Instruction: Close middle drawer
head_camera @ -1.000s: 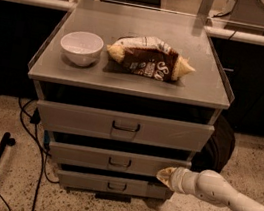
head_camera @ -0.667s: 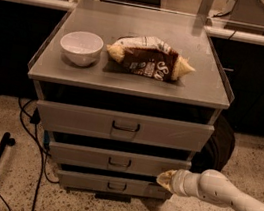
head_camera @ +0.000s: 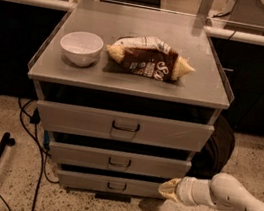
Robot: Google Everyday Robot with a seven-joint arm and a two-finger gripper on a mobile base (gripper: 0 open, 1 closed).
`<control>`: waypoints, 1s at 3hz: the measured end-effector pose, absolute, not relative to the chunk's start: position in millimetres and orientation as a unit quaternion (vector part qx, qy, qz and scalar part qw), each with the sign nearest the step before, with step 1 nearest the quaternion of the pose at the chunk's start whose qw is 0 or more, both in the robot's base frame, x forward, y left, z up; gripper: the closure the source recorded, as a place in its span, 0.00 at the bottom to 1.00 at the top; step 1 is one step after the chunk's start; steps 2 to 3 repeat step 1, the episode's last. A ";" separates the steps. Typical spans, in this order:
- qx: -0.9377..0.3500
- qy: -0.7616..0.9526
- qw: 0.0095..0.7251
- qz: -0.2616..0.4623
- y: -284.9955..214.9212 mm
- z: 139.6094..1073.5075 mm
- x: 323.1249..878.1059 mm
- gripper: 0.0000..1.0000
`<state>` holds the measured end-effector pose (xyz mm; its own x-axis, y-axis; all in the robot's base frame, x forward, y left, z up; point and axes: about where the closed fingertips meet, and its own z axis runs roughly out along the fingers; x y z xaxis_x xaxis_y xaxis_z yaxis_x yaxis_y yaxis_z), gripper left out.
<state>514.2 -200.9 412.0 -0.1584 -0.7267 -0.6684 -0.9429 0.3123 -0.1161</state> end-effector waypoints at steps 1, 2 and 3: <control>-0.565 0.741 0.319 0.175 -198.6 411.1 509.3 0.82; -0.565 0.741 0.319 0.175 -198.6 411.1 509.3 0.82; -0.565 0.741 0.319 0.175 -198.6 411.1 509.3 0.82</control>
Offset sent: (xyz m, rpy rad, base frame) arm 0.0000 0.0000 0.0000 0.0000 0.0000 0.0000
